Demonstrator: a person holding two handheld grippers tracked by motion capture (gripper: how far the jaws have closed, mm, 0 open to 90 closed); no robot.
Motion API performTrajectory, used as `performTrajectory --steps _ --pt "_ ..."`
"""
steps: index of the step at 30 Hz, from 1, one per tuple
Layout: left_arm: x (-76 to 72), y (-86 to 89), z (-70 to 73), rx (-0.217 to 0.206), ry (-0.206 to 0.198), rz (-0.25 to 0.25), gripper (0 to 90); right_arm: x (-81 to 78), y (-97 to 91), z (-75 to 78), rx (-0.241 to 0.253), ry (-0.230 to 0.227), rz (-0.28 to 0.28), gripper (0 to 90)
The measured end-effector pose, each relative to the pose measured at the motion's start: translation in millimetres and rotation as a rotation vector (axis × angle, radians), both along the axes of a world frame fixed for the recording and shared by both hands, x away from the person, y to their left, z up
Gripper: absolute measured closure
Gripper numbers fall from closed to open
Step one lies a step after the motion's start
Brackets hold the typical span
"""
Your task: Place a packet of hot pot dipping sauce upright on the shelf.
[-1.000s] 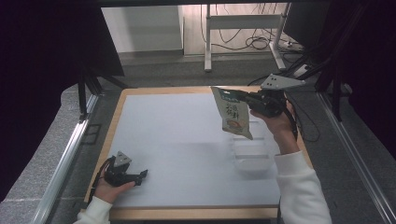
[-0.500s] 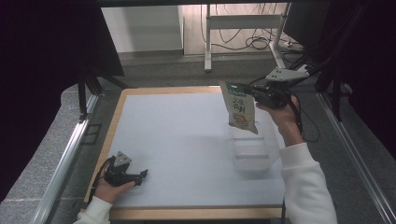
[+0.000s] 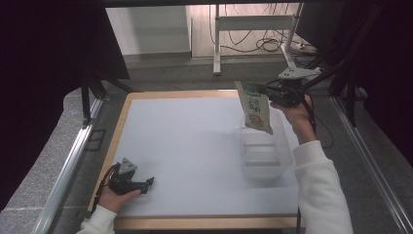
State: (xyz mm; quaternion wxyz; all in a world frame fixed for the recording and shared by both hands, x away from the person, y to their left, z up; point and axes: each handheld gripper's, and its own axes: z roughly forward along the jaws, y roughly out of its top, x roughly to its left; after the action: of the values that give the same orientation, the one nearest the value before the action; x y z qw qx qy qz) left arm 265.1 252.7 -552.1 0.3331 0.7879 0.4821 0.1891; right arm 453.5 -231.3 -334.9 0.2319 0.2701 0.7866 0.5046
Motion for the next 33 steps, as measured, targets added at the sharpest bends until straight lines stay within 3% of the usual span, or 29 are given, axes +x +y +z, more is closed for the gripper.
performTrajectory --steps 12,22,30,33 --pt "0.0 0.2 0.0 -0.002 0.001 0.004 11.8 16.7 -2.1 -11.2 -0.015 0.006 0.007 89.7" --pt "0.1 1.0 -0.1 -0.002 0.001 0.004 11.7 29.9 -2.4 -31.0 -0.046 0.036 -0.010 89.6" --pt "0.1 1.0 -0.1 -0.001 0.001 0.002 11.8 32.4 -1.4 -40.4 -0.074 0.070 -0.026 88.6" --pt "0.1 0.9 0.0 -0.001 0.001 0.001 11.9 30.2 -4.1 -41.0 -0.057 0.065 -0.043 85.6"
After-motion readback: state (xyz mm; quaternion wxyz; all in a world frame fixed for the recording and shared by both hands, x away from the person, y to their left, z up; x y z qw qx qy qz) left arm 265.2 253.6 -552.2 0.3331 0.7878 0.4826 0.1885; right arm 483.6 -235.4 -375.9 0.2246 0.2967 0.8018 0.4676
